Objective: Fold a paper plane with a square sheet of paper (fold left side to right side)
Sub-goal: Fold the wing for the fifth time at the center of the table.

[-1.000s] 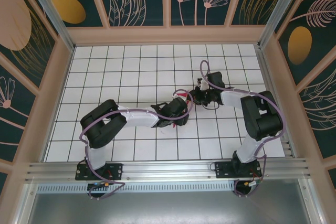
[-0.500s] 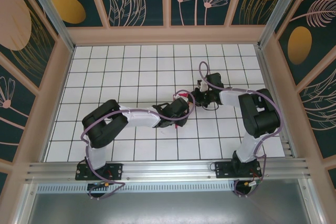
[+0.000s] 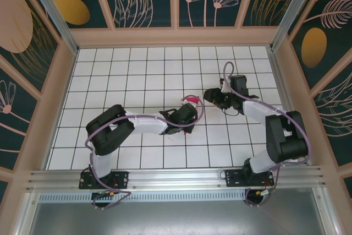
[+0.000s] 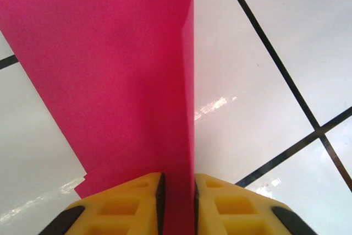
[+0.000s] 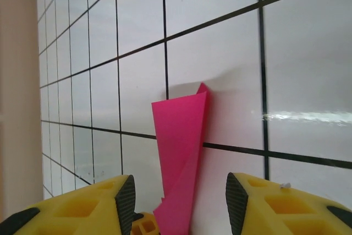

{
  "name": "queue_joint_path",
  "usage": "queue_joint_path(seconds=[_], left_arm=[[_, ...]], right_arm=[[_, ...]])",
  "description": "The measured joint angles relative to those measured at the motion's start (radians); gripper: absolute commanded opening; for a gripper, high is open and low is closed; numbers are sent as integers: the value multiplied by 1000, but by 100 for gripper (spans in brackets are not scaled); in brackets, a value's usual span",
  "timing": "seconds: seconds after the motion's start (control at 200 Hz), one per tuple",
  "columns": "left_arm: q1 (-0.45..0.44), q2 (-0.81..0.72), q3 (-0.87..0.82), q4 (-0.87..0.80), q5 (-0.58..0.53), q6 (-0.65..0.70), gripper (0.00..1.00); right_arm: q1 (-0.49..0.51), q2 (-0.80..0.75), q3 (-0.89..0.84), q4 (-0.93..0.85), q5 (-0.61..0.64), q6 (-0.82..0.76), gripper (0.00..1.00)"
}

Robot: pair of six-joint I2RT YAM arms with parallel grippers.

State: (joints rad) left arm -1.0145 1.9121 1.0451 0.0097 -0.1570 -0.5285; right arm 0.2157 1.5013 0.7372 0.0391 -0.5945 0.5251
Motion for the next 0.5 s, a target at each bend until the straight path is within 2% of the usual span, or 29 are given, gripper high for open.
queue_joint_path(seconds=[0.16,0.295,0.5], left_arm=[[25,-27,-54,66,78,-4,16],[73,-56,-127,150,191,-28,13],[130,-64,-177,240,335,-68,10]], right_arm=[[-5,-45,-103,40,0,-10,52],[-4,-64,-182,84,0,-10,52],[52,-67,-220,170,4,13,52]])
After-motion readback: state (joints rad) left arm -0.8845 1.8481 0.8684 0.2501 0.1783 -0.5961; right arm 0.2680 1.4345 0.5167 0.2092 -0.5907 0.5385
